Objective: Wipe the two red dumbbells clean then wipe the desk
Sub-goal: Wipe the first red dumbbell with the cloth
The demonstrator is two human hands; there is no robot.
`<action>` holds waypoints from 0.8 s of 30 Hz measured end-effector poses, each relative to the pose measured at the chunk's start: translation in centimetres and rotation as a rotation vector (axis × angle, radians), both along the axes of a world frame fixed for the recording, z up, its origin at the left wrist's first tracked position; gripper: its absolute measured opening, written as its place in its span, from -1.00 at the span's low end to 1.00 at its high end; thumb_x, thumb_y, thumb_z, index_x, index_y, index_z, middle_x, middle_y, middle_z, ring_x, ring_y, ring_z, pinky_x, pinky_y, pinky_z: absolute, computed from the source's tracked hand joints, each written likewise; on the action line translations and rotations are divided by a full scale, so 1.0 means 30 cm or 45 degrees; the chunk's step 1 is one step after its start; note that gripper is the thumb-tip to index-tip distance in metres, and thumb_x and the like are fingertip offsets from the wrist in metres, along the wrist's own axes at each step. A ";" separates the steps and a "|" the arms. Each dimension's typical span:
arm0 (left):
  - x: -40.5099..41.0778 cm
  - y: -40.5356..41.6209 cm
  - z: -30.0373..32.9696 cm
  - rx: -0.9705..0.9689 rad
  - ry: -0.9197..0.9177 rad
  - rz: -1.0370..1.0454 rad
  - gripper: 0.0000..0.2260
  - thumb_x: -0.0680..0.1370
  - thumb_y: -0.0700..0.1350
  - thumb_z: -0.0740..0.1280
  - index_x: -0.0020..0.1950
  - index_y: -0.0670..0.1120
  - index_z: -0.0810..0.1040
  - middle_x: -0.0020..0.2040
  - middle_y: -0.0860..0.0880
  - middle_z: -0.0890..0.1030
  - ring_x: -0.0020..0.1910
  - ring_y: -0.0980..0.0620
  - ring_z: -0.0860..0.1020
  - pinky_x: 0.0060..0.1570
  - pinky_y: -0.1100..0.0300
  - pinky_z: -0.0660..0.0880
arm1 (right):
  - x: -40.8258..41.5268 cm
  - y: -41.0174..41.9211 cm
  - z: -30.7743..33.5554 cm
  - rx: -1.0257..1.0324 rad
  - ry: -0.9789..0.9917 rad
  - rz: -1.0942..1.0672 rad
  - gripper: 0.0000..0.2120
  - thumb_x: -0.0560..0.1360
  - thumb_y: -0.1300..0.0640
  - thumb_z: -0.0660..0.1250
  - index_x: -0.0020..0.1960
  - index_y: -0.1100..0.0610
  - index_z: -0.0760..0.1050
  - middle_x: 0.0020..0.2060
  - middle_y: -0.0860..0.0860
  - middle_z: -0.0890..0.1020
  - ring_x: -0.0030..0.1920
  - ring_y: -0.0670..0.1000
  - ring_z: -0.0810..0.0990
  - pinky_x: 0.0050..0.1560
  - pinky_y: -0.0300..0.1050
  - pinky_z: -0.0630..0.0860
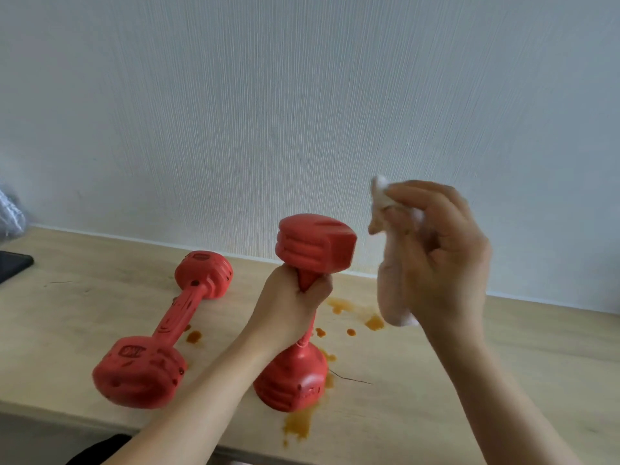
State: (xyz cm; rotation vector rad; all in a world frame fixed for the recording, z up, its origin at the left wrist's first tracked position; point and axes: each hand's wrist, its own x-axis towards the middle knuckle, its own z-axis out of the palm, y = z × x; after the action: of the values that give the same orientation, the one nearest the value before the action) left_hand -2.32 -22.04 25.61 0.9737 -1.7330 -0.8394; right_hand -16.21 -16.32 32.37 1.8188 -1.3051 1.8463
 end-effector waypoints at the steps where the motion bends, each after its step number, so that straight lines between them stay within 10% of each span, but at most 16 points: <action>1: -0.002 0.005 0.000 -0.042 -0.018 0.012 -0.65 0.38 0.00 0.23 -0.47 -0.22 0.30 -0.60 0.01 0.31 -0.57 0.12 0.26 -0.50 0.31 0.20 | 0.027 0.000 0.010 -0.021 0.157 0.005 -0.82 0.52 0.23 0.32 0.02 -0.01 0.60 -0.04 -0.09 0.61 0.02 0.07 0.56 0.02 0.01 0.48; 4: -0.011 0.018 0.004 -0.143 -0.034 0.019 -0.70 0.37 -0.08 0.25 -0.49 -0.07 0.18 -0.61 0.05 0.22 -0.56 0.12 0.19 -0.55 0.34 0.12 | 0.096 -0.017 -0.020 0.074 0.417 0.050 -0.82 0.58 0.05 0.18 0.09 -0.09 0.53 0.04 -0.13 0.58 0.10 0.03 0.50 0.05 0.10 0.41; 14: -0.018 0.004 0.002 -0.176 -0.094 -0.027 -0.74 0.36 -0.11 0.23 -0.45 -0.02 0.18 -0.60 0.09 0.27 -0.57 0.15 0.22 -0.55 0.35 0.13 | 0.015 -0.058 -0.099 0.233 -0.075 0.123 -0.87 0.54 0.28 0.31 -0.02 0.13 0.61 -0.07 -0.04 0.58 -0.01 -0.02 0.57 0.01 0.00 0.50; 24: -0.006 0.003 0.002 -0.169 -0.037 -0.033 -0.69 0.38 -0.15 0.25 -0.47 -0.04 0.16 -0.61 0.07 0.20 -0.57 0.13 0.17 -0.56 0.35 0.10 | 0.021 -0.033 -0.075 0.138 0.204 0.051 -0.84 0.55 0.22 0.25 0.00 0.14 0.60 -0.06 -0.14 0.52 -0.03 0.05 0.53 0.00 -0.21 0.44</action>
State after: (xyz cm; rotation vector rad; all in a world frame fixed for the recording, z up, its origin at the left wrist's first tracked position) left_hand -2.49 -21.94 25.67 0.8799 -1.8054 -0.7204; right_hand -15.58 -17.30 30.11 2.0158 -1.3433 1.6383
